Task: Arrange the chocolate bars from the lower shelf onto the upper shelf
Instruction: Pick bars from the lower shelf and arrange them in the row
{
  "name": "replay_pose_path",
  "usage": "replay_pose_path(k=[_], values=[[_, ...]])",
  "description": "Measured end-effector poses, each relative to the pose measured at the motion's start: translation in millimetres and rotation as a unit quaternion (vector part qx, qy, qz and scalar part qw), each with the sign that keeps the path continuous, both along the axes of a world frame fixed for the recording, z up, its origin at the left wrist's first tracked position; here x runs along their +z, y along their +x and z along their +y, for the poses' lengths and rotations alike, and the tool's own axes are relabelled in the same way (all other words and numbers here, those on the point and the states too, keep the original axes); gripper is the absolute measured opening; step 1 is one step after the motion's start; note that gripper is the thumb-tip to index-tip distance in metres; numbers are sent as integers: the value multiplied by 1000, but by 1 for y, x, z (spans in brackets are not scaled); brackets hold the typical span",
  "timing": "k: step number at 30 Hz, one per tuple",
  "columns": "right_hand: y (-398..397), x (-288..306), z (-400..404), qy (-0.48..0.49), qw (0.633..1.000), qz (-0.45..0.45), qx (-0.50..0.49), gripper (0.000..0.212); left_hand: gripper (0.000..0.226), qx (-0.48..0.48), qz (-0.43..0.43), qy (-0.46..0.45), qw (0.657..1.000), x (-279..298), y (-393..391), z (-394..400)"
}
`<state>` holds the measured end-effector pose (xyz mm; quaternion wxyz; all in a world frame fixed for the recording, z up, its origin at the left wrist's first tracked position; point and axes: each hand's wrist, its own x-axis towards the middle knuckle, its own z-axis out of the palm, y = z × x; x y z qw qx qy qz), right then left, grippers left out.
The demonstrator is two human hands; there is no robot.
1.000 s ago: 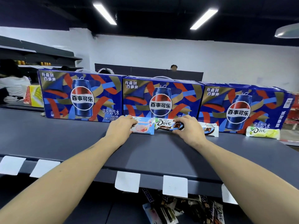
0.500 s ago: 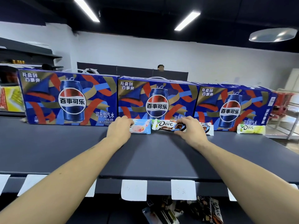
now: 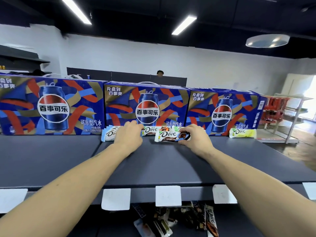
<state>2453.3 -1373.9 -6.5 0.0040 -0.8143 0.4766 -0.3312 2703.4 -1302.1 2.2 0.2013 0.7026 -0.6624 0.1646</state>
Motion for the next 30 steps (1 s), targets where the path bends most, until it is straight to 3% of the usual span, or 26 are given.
replay_pose_path(k=[6, 13, 22, 30], values=[[-42, -3, -5, 10, 1000, 3, 5, 42, 34, -29, -35, 21, 999, 4, -65, 2], [-86, -6, -17, 25, 1000, 9, 8, 46, 35, 9, -40, 61, 997, 1, -108, 1], [-85, -8, -38, 42, 998, 1, 50, 39, 37, 55, -8, 69, 996, -6, -128, 6], [-76, -16, -56, 22, 999, -30, 14, 42, 35, 53, -8, 79, 995, -6, -124, -8]])
